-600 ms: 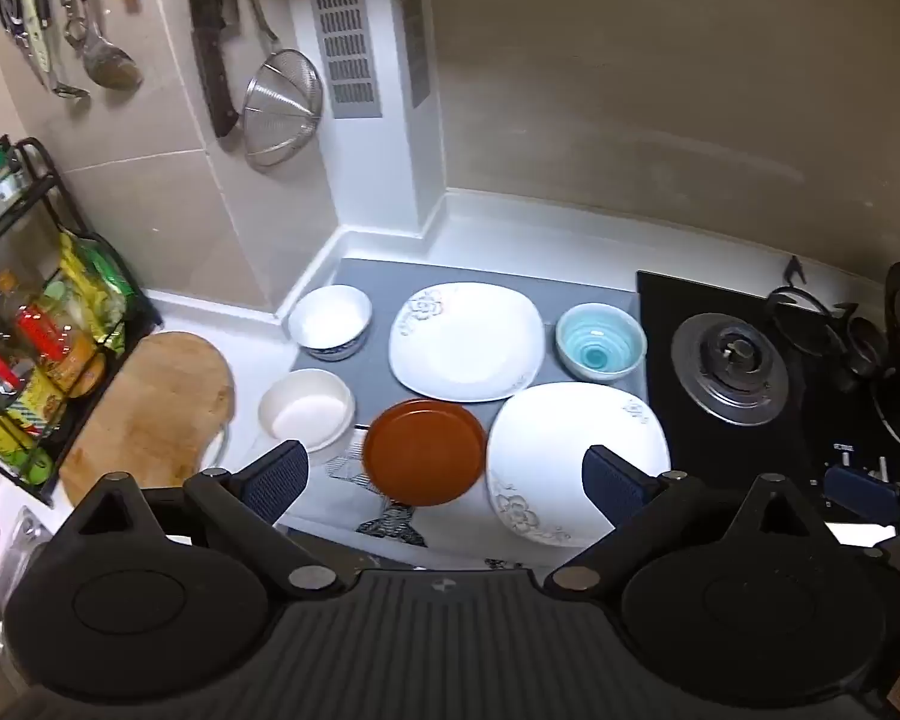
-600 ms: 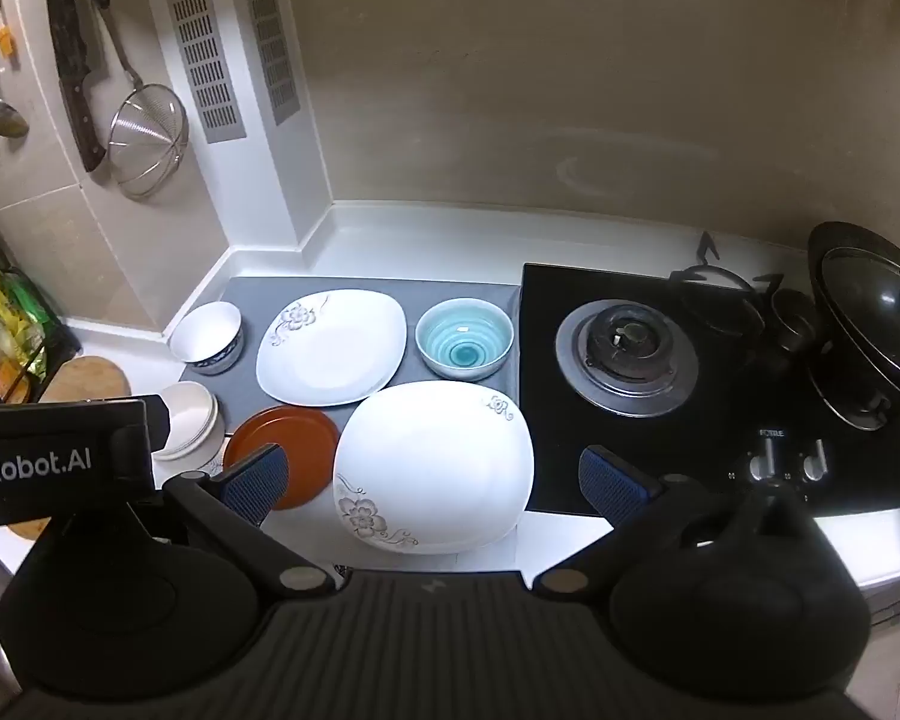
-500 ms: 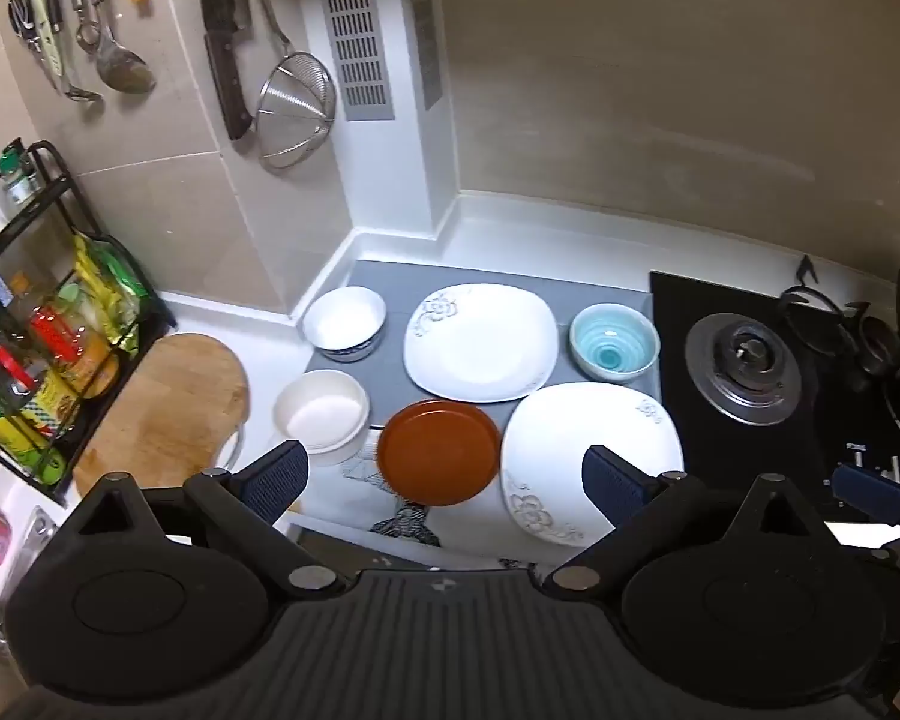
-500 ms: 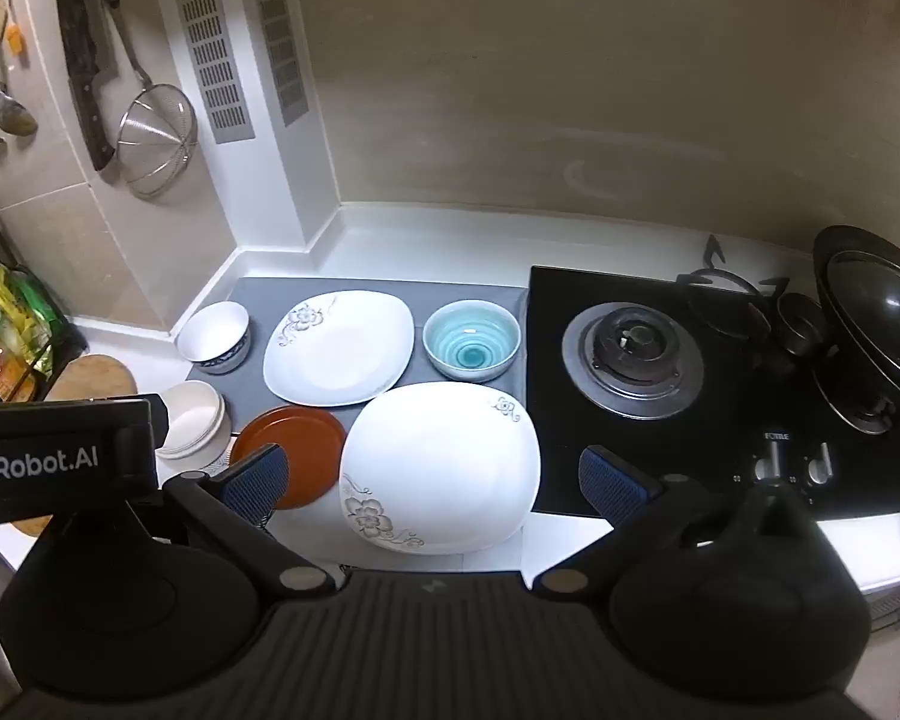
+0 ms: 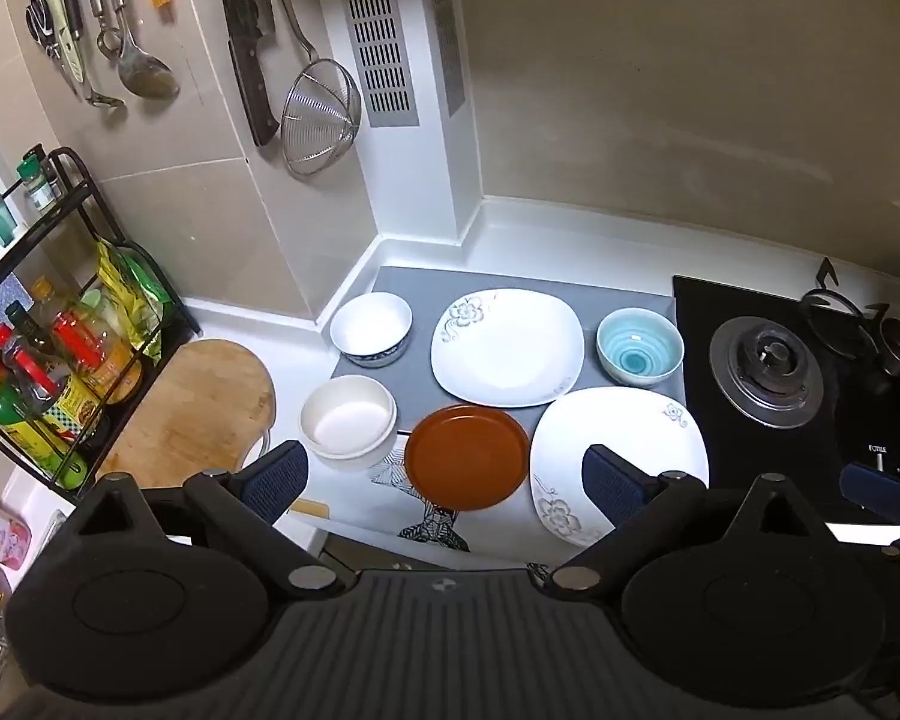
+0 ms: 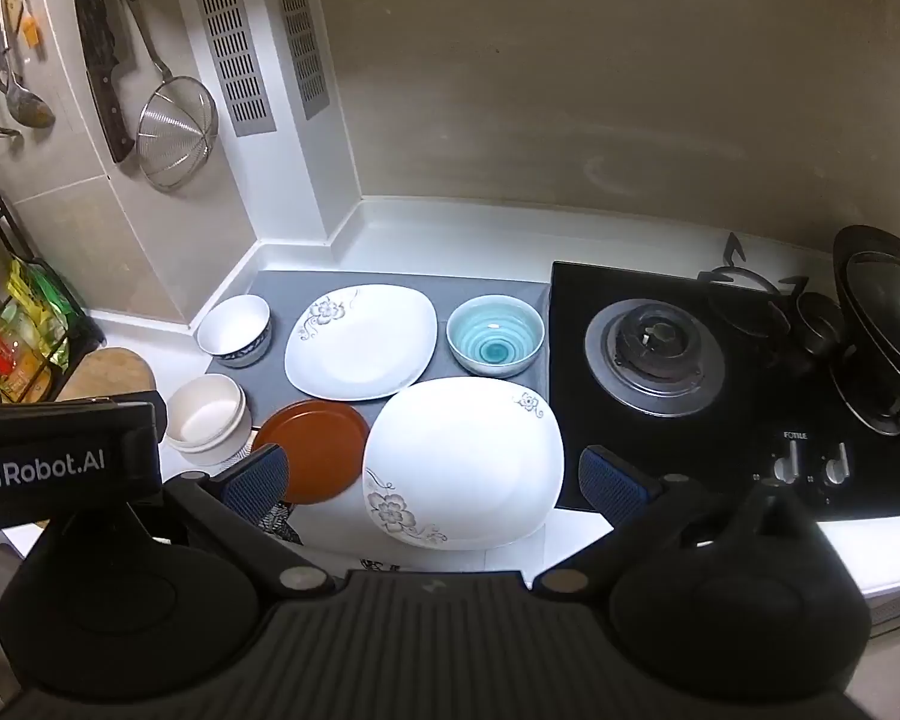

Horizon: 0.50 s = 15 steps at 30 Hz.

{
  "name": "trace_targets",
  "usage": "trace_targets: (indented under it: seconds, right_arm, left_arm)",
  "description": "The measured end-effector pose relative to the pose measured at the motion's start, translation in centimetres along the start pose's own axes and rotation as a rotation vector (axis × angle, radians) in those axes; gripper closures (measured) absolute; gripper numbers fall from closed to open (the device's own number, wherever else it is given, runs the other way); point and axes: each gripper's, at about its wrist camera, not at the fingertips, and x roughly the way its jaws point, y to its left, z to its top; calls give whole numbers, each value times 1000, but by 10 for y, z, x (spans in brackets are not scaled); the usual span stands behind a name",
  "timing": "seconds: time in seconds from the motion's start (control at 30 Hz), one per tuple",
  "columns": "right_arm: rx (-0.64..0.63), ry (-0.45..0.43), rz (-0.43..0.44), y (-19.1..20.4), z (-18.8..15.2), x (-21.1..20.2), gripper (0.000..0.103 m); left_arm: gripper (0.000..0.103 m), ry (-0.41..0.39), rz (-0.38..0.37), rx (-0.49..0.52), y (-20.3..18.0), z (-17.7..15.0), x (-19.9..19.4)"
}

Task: Organize plates and bowls

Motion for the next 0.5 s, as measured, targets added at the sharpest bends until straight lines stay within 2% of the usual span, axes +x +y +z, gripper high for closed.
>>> trace_targets:
  seconds: [0.5]
  right_arm:
    - [0,8,-18,1,0,-2,0]
  left_arm:
    - [5,2,-1,20,-6,-3,3]
